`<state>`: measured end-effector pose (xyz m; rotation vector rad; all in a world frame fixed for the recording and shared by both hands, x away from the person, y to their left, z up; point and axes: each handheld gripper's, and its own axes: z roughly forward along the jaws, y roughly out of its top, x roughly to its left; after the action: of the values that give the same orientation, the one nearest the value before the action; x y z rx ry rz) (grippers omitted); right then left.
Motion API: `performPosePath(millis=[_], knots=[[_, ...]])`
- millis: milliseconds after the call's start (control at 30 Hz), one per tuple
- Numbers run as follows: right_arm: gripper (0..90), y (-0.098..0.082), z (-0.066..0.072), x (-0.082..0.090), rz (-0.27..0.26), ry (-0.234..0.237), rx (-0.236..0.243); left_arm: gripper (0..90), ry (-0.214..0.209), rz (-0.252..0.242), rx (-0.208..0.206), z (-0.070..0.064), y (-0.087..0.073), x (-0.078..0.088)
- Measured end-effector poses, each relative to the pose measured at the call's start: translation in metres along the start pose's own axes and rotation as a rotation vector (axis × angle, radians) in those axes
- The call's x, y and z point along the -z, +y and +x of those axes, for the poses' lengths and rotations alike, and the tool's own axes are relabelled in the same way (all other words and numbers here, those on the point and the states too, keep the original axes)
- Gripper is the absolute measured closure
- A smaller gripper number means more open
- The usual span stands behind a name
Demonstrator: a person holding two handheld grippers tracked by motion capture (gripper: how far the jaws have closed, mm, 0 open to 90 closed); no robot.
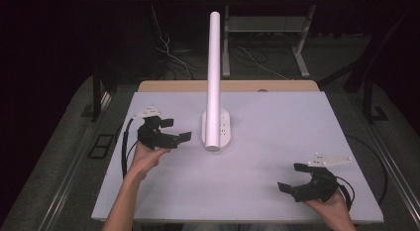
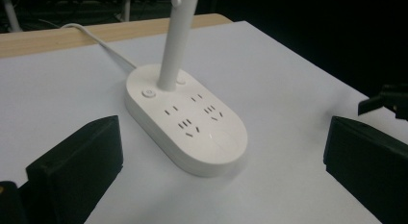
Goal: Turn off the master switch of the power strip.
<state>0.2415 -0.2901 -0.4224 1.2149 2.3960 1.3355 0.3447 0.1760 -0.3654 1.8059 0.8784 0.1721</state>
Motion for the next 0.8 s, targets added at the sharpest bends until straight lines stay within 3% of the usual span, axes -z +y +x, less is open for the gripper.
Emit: performPosePath(millis=[433, 667, 800], knots=[[0.5, 0.000, 0.001, 0.000, -0.006, -0.004, 0.004, 0.0, -0.005, -0.026, -0.002, -0.018, -0.033, 0.020], [0.5, 0.000, 0.001, 0.000, -0.007, -0.003, 0.002, 0.0, -0.018, -0.017, 0.005, -0.028, -0.058, 0.024], [0.5, 0.000, 0.002, 0.001, -0.006, 0.000, -0.003, 0.0, -0.019, 0.017, 0.000, -0.033, -0.072, 0.022]])
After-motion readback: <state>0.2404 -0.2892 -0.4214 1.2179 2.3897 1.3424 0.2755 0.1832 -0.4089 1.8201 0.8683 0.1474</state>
